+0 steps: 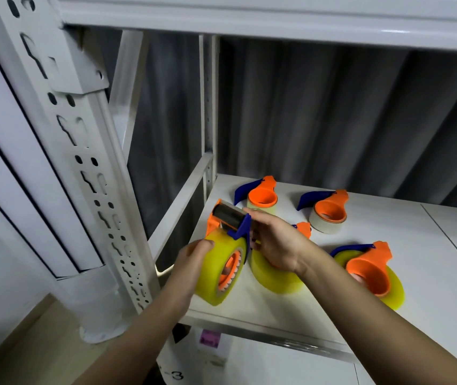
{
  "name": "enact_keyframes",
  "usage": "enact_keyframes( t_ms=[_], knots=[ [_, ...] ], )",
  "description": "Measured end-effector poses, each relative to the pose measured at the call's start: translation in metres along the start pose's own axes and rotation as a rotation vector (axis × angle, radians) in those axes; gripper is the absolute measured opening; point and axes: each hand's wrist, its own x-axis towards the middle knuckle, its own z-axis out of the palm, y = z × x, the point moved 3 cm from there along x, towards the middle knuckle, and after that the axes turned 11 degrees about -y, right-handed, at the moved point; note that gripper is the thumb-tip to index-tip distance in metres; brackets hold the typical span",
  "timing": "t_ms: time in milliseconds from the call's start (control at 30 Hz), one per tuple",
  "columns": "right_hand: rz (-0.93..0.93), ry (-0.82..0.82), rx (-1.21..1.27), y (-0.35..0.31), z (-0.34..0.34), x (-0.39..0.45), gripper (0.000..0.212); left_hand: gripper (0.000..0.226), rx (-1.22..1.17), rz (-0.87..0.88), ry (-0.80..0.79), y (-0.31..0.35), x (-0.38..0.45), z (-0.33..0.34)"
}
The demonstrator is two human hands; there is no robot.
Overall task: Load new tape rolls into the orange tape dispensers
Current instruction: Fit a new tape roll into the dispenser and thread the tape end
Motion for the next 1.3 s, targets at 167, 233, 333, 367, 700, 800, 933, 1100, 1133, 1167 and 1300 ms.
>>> enact_keyframes(
  t_ms=[167, 233, 333, 367, 700, 800, 933, 1100, 1133, 1167, 1300],
  knots=[
    [-0.403, 0.157, 0.036, -0.009, 0.02, -0.013, 0.018, 0.015, 0.006, 0.02, -0.03, 0.003, 0.001, 0.0],
    [-0.445, 0.21, -0.02, -0.008, 0.025, -0.017, 0.024, 0.023, 0.012, 0.02, -0.042, 0.003, 0.001, 0.001],
    [-0.473, 0.25, -0.05, -0.004, 0.03, -0.02, 0.042, 0.03, 0.004, 0.017, -0.038, 0.005, 0.001, 0.002],
    [-0.467, 0.248, -0.051, -0.001, 0.03, -0.02, 0.048, 0.03, -0.007, 0.017, -0.043, 0.005, 0.002, 0.002],
    [-0.41, 0.186, -0.145, -0.002, 0.028, -0.024, 0.04, 0.022, 0.027, -0.023, -0.113, 0.009, 0.009, 0.005],
    [-0.402, 0.174, -0.146, 0.0, 0.023, -0.025, 0.041, 0.03, 0.041, -0.056, -0.121, 0.009, 0.011, 0.004],
    [-0.338, 0.134, -0.138, 0.001, 0.021, -0.027, 0.052, 0.028, 0.026, -0.091, -0.133, 0.007, 0.014, 0.003],
    [-0.193, 0.12, -0.207, -0.008, 0.014, -0.022, 0.079, 0.023, 0.014, -0.092, -0.155, 0.006, 0.014, 0.006],
    [-0.161, 0.111, -0.205, -0.009, 0.014, -0.022, 0.085, 0.023, 0.013, -0.094, -0.16, 0.006, 0.015, 0.007],
    [-0.143, 0.12, -0.206, -0.011, 0.014, -0.022, 0.085, 0.025, 0.019, -0.094, -0.157, 0.006, 0.015, 0.007],
    [-0.166, 0.115, -0.133, -0.012, 0.012, -0.02, 0.061, 0.035, 0.069, -0.119, -0.144, 0.004, 0.018, 0.007]
  ],
)
